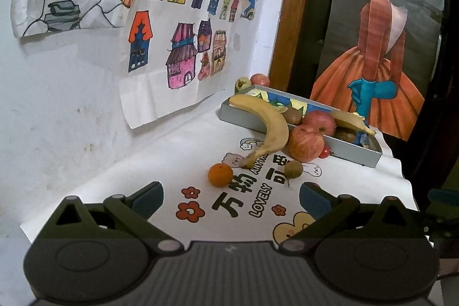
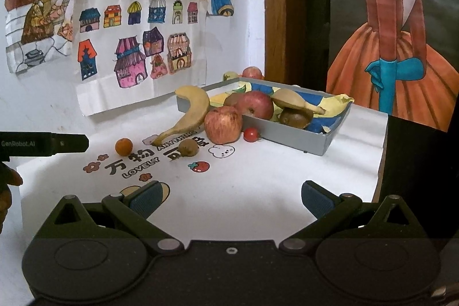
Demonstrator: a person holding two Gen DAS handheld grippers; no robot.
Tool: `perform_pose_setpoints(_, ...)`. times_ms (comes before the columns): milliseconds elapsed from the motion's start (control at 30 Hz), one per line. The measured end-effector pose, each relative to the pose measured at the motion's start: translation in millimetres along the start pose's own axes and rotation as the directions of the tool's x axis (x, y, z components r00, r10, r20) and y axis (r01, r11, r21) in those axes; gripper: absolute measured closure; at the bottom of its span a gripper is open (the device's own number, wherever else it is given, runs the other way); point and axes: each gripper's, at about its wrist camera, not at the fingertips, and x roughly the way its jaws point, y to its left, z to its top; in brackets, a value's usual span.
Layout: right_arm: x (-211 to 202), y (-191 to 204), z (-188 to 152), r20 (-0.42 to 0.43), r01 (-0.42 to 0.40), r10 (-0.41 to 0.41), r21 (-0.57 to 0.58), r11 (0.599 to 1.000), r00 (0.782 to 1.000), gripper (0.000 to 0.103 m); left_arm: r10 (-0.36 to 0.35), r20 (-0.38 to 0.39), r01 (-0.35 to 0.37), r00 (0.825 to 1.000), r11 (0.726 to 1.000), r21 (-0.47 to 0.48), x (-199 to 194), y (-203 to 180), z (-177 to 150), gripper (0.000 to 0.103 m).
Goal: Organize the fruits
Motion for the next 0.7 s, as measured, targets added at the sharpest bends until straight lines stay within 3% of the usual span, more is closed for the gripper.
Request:
perform_pose_setpoints(467, 33.3, 4.6, 13.4, -0.024, -0.029, 0.027, -0.053, 0.998, 0.999, 0.001, 0.027, -0.028, -0.027, 0.999, 1.000, 0.014, 23.6, 10.9, 7.9, 0.000)
perform_pose_setpoints(700, 61.4, 4.2, 23.9, -0.027, -0.100, 0.099, -0.075, 0.992, 0.995, 0.001, 0.025, -0.064, -0.023, 0.998, 0.999, 0.035, 45.7, 13.8, 10.7, 0.000)
